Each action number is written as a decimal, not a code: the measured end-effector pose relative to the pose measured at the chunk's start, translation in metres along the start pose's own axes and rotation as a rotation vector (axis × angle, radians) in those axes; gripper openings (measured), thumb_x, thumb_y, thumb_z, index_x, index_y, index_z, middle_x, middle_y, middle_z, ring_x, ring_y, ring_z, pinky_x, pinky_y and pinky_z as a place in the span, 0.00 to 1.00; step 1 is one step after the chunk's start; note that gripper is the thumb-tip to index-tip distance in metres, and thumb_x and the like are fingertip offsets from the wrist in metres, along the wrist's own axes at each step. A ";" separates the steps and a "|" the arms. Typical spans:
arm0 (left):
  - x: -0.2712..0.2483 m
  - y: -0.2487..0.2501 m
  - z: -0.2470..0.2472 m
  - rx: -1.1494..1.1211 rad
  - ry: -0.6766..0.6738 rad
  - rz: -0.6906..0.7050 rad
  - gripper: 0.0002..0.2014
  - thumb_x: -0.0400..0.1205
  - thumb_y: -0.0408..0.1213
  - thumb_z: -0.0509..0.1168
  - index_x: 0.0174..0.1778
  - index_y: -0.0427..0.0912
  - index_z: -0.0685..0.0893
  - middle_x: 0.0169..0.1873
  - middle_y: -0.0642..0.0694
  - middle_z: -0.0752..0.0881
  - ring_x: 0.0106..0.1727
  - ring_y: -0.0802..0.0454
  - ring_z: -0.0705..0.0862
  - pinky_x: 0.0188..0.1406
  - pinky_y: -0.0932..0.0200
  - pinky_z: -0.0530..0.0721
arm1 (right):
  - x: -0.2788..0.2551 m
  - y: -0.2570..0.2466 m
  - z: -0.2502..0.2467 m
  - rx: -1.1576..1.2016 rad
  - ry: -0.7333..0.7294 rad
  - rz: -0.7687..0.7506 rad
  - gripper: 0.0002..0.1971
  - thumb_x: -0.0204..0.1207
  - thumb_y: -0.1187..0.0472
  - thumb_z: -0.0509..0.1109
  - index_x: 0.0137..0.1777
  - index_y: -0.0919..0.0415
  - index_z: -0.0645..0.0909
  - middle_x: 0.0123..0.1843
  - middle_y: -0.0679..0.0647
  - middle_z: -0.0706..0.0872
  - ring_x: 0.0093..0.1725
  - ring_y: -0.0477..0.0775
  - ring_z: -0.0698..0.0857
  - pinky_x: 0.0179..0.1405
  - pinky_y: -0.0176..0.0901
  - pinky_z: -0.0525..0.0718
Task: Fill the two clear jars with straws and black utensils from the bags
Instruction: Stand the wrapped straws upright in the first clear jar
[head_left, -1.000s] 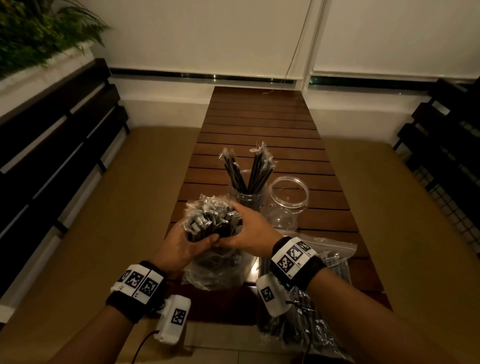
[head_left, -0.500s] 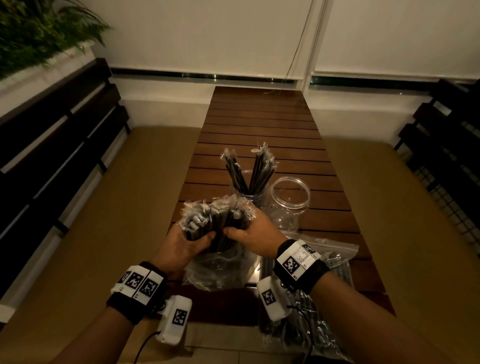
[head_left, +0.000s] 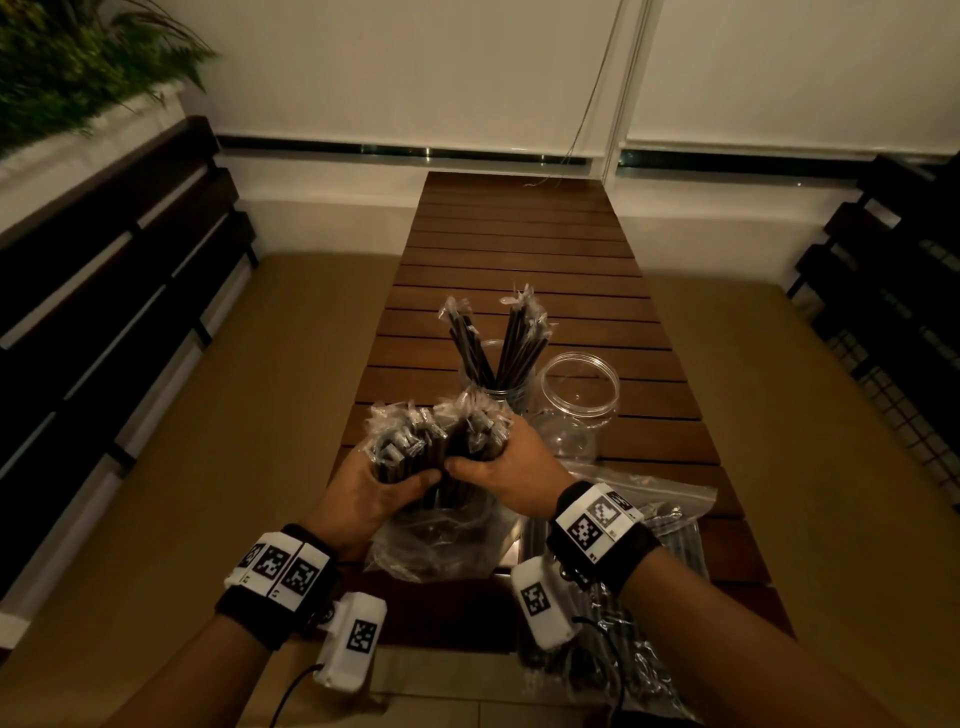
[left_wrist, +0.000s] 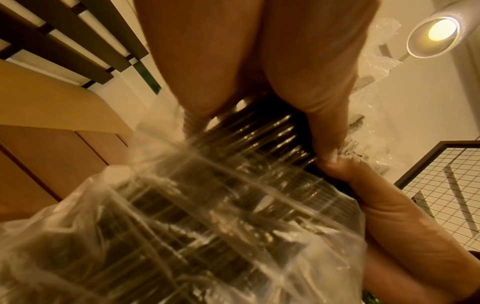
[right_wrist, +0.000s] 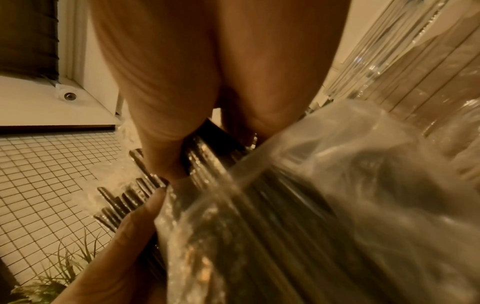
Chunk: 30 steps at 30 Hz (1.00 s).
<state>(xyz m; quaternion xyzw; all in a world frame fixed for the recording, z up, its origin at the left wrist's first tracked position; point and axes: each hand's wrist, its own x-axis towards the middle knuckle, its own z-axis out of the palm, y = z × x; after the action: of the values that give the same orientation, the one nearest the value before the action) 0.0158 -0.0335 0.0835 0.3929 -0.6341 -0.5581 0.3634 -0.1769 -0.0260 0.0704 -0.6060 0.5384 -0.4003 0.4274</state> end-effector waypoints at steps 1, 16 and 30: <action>0.000 0.001 0.001 0.005 -0.008 0.002 0.20 0.76 0.19 0.69 0.61 0.42 0.79 0.49 0.63 0.91 0.52 0.65 0.89 0.44 0.74 0.84 | 0.000 0.001 0.001 -0.007 -0.007 0.004 0.19 0.69 0.59 0.82 0.56 0.38 0.84 0.57 0.46 0.92 0.59 0.43 0.89 0.67 0.57 0.86; -0.001 0.002 0.010 0.029 0.037 0.049 0.21 0.76 0.17 0.68 0.57 0.46 0.81 0.48 0.67 0.90 0.52 0.67 0.88 0.45 0.75 0.84 | -0.003 0.004 0.001 0.054 -0.007 0.011 0.18 0.73 0.61 0.80 0.63 0.53 0.86 0.58 0.48 0.92 0.61 0.45 0.89 0.68 0.57 0.85; -0.004 0.009 0.014 0.015 0.064 0.030 0.22 0.76 0.14 0.66 0.49 0.49 0.78 0.38 0.72 0.89 0.42 0.74 0.88 0.36 0.78 0.83 | -0.005 -0.003 0.000 0.117 -0.033 -0.016 0.15 0.75 0.67 0.78 0.61 0.57 0.85 0.57 0.53 0.92 0.59 0.47 0.90 0.65 0.49 0.87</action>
<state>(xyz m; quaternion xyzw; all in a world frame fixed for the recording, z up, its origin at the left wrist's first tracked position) 0.0040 -0.0234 0.0906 0.4037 -0.6322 -0.5349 0.3889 -0.1770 -0.0210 0.0729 -0.5908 0.5022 -0.4245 0.4676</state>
